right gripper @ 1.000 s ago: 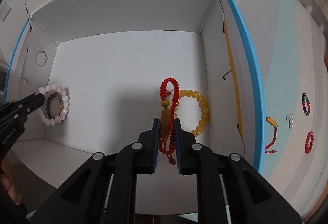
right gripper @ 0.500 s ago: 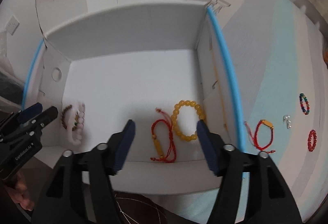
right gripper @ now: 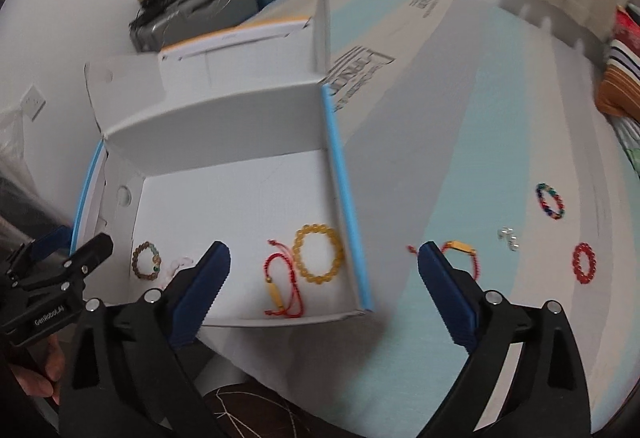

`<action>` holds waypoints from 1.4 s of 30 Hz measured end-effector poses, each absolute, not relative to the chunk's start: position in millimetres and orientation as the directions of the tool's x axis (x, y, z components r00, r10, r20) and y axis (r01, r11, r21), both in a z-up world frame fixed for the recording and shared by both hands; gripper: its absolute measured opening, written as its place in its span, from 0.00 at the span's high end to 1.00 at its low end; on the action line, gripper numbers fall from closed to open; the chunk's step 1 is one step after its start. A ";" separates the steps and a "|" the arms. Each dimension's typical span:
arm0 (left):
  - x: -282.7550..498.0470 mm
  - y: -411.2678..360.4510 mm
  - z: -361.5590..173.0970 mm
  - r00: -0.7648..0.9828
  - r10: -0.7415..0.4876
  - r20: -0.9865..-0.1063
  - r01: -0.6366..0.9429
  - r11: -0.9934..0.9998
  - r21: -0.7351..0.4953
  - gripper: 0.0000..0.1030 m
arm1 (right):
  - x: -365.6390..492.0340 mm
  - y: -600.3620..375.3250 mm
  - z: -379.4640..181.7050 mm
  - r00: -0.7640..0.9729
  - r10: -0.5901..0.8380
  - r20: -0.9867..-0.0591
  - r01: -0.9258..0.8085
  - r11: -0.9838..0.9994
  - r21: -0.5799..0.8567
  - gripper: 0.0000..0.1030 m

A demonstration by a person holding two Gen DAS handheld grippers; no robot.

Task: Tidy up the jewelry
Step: 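Move both open tools back over the remaining jewelry on the bed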

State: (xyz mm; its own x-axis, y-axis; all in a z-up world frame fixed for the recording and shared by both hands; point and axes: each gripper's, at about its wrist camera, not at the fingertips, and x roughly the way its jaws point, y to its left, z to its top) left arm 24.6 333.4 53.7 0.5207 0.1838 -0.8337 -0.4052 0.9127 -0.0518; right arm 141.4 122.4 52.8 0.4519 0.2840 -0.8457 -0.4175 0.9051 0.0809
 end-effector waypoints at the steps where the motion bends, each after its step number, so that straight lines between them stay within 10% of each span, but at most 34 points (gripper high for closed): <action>1: 24.3 329.4 55.9 0.530 0.191 -0.826 -0.403 0.914 -0.048 0.06 | 140.2 115.8 55.6 0.460 0.286 -0.840 -0.413 0.907 0.082 0.09; 42: 117.2 47.8 29.4 0.625 -0.062 -0.778 0.048 0.998 -0.041 0.06 | 174.8 -185.0 36.3 0.595 0.027 -0.804 -0.015 1.000 0.023 0.07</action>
